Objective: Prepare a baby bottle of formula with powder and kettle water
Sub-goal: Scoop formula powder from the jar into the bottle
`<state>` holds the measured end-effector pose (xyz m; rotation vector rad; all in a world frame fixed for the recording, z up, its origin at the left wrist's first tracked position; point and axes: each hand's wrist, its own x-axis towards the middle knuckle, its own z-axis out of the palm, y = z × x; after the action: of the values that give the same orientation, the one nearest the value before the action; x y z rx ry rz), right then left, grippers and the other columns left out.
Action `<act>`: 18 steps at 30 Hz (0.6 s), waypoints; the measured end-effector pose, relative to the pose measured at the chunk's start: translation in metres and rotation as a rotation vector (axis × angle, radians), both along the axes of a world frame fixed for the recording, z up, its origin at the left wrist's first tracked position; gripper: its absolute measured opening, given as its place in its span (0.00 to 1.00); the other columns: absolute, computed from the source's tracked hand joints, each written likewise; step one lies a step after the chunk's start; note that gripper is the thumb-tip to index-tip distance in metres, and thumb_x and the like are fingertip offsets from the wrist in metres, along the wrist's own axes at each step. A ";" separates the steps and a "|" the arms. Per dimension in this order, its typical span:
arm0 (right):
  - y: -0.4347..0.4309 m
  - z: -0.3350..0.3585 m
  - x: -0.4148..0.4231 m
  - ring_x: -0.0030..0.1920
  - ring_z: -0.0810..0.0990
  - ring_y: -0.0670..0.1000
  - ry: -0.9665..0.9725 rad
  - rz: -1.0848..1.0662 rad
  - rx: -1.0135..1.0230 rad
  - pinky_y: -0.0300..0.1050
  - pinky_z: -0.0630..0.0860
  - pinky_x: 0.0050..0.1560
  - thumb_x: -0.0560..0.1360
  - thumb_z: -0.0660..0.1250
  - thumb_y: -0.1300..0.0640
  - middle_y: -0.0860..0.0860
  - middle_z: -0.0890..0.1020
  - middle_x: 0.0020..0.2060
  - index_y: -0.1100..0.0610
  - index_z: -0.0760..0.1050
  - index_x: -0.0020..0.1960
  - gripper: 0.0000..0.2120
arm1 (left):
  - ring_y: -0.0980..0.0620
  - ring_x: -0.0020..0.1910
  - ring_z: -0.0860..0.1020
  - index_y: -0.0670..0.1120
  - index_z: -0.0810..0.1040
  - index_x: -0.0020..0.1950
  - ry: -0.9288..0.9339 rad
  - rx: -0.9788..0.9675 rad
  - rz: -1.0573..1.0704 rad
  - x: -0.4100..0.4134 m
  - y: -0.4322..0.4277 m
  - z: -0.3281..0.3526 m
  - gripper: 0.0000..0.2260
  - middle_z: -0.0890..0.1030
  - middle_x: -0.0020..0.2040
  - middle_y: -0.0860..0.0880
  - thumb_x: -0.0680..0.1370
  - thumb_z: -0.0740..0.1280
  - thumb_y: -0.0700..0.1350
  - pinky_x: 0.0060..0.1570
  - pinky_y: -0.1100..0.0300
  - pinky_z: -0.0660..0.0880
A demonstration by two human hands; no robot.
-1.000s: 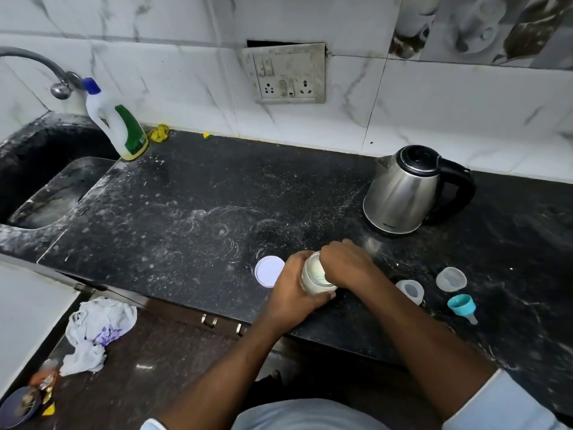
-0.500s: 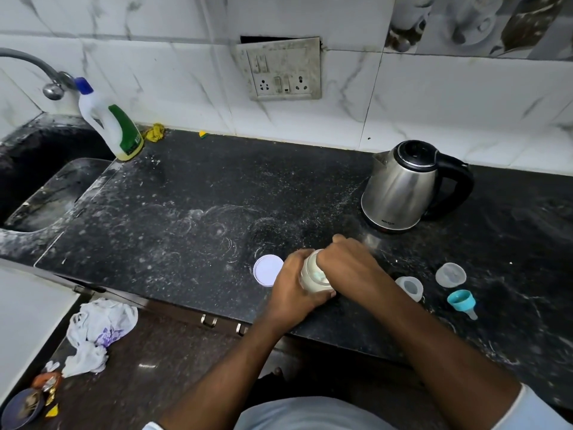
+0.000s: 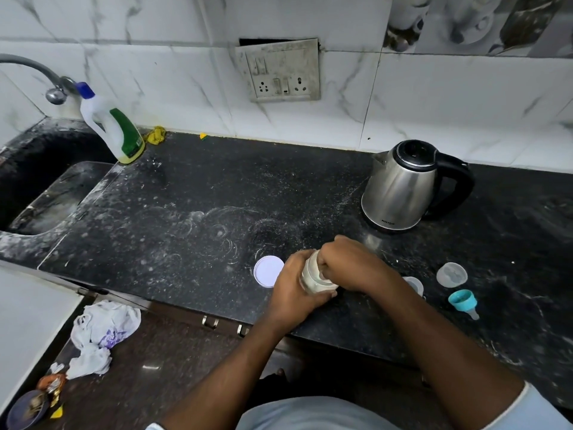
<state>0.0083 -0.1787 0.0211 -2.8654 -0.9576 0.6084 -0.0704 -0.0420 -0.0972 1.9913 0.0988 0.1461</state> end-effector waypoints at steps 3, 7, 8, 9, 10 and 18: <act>-0.008 -0.004 0.003 0.54 0.77 0.53 0.019 -0.064 0.103 0.45 0.68 0.43 0.77 0.68 0.55 0.49 0.77 0.36 0.49 0.74 0.34 0.13 | 0.61 0.64 0.79 0.48 0.76 0.73 0.004 -0.008 0.008 0.000 0.000 0.000 0.40 0.80 0.65 0.55 0.65 0.89 0.45 0.61 0.68 0.74; -0.017 -0.007 0.006 0.45 0.76 0.50 0.056 -0.124 0.225 0.44 0.68 0.42 0.76 0.68 0.55 0.44 0.76 0.30 0.49 0.74 0.33 0.13 | 0.57 0.65 0.80 0.52 0.76 0.72 0.004 -0.011 0.013 0.001 0.001 -0.001 0.39 0.80 0.66 0.55 0.65 0.88 0.47 0.63 0.63 0.76; -0.020 -0.009 0.006 0.45 0.75 0.49 0.053 -0.144 0.241 0.44 0.68 0.42 0.76 0.68 0.55 0.44 0.77 0.31 0.49 0.75 0.34 0.12 | 0.56 0.66 0.80 0.52 0.76 0.72 0.006 -0.005 0.017 0.001 0.001 -0.002 0.39 0.80 0.66 0.55 0.65 0.88 0.48 0.64 0.62 0.76; -0.023 -0.010 0.006 0.46 0.74 0.49 0.044 -0.157 0.252 0.44 0.68 0.43 0.76 0.68 0.54 0.44 0.78 0.32 0.48 0.76 0.36 0.10 | 0.57 0.66 0.79 0.51 0.76 0.72 0.012 -0.003 0.025 0.001 0.002 -0.003 0.39 0.80 0.66 0.55 0.65 0.88 0.48 0.63 0.63 0.76; -0.025 -0.011 0.005 0.47 0.73 0.48 0.033 -0.164 0.268 0.44 0.67 0.44 0.76 0.68 0.54 0.44 0.80 0.34 0.48 0.78 0.38 0.08 | 0.58 0.65 0.79 0.50 0.75 0.73 0.019 -0.008 0.033 0.001 0.002 -0.004 0.40 0.80 0.66 0.55 0.65 0.89 0.48 0.62 0.66 0.75; -0.030 -0.017 -0.002 0.47 0.72 0.48 -0.049 -0.181 0.365 0.48 0.75 0.45 0.73 0.67 0.52 0.46 0.84 0.38 0.51 0.84 0.45 0.08 | 0.62 0.64 0.79 0.47 0.77 0.71 0.015 -0.007 0.031 0.000 0.005 -0.003 0.37 0.81 0.65 0.53 0.65 0.88 0.43 0.61 0.73 0.72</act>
<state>0.0063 -0.2086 0.0038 -2.6088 -0.7155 0.3103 -0.0708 -0.0372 -0.1006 1.9852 0.1397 0.1504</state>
